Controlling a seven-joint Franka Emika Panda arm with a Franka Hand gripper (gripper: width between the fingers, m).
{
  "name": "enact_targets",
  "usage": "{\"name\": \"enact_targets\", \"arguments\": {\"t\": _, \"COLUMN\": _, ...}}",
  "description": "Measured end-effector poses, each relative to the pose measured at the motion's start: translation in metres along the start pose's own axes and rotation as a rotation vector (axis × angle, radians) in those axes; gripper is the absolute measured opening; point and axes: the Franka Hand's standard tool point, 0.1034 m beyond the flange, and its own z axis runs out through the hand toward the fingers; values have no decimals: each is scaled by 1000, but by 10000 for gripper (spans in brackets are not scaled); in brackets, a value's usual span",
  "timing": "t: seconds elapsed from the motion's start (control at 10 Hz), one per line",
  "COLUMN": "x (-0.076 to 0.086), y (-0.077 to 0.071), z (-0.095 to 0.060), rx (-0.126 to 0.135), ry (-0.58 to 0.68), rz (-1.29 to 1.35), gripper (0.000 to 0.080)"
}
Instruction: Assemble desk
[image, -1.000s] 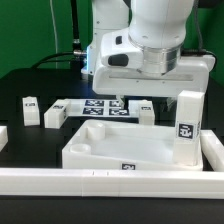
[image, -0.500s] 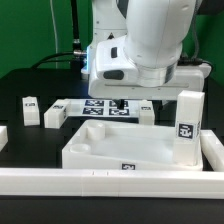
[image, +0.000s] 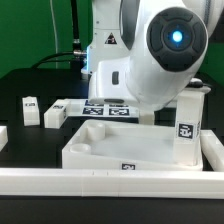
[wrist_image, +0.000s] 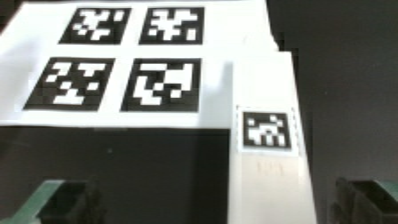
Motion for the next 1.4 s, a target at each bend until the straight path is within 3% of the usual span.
{"name": "enact_targets", "arguments": {"t": 0.2, "x": -1, "y": 0, "z": 1, "rx": 1, "ry": 0, "rz": 1, "gripper": 648}}
{"name": "enact_targets", "arguments": {"t": 0.3, "x": 1, "y": -4, "z": 2, "rx": 32, "ry": 5, "rz": 41, "gripper": 648}}
{"name": "enact_targets", "arguments": {"t": 0.6, "x": 4, "y": -7, "z": 5, "rx": 91, "ry": 1, "rz": 113, "gripper": 648}}
{"name": "enact_targets", "arguments": {"t": 0.7, "x": 4, "y": -9, "z": 5, "rx": 76, "ry": 1, "rz": 109, "gripper": 648}}
{"name": "enact_targets", "arguments": {"t": 1.4, "x": 13, "y": -10, "z": 15, "rx": 77, "ry": 49, "rz": 27, "gripper": 648}}
